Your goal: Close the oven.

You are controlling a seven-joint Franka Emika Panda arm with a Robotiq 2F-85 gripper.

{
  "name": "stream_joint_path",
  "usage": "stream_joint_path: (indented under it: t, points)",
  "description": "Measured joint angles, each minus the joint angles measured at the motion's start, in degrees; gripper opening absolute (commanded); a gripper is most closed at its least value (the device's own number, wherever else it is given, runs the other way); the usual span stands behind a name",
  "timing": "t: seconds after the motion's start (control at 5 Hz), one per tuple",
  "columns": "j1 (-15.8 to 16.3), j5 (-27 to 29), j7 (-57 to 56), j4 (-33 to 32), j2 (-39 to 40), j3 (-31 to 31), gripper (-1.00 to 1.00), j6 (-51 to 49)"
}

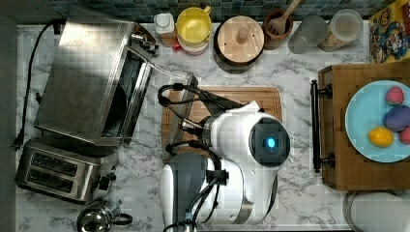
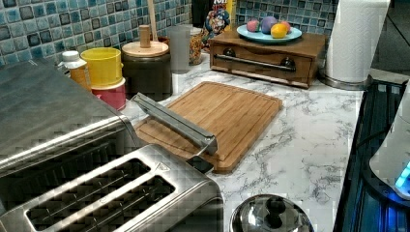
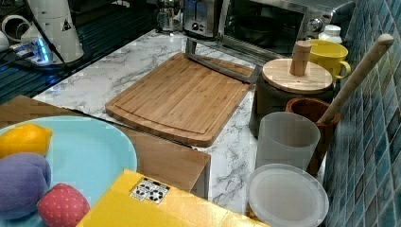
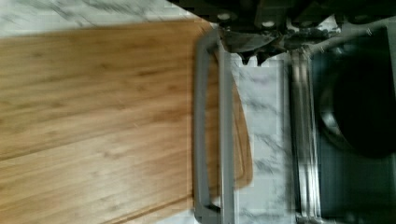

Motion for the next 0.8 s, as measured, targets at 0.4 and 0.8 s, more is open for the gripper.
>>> stream_joint_path:
  t: [0.4, 0.8]
  points:
    - [0.06, 5.11, 0.0, -7.83, -1.92, 0.1, -1.0, 9.22]
    - [0.1, 9.33, -3.47, -7.27, 9.3, -0.81, -1.0, 18.42]
